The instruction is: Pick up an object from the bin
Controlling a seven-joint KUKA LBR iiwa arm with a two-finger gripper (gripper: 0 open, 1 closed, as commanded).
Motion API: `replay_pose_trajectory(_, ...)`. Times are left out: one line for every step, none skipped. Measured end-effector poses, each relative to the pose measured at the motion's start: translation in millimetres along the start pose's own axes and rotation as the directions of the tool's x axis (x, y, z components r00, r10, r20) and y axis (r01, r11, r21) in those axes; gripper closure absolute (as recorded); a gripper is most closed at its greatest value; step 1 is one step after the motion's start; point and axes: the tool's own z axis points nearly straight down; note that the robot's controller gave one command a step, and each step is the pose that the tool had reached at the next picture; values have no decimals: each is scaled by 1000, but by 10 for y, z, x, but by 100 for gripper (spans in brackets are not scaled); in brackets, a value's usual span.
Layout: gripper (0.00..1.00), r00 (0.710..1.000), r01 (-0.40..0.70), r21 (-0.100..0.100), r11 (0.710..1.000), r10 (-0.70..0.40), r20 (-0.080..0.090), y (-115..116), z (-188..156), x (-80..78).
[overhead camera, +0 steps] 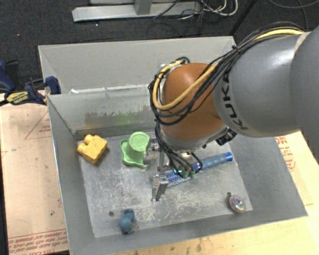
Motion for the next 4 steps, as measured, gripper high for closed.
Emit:
replay_pose_trajectory(0, 972, 236, 2, 972, -236, 14, 339, 816, 337)
replay_pose_trajectory(0, 999, 47, -3, 999, -47, 27, 708, 805, 499)
replay_pose_trajectory(100, 999, 48, -5, 999, -48, 20, 725, 806, 522)
replay_pose_trajectory(100, 1000, 25, -5, 1000, -24, 18, 850, -847, 374)
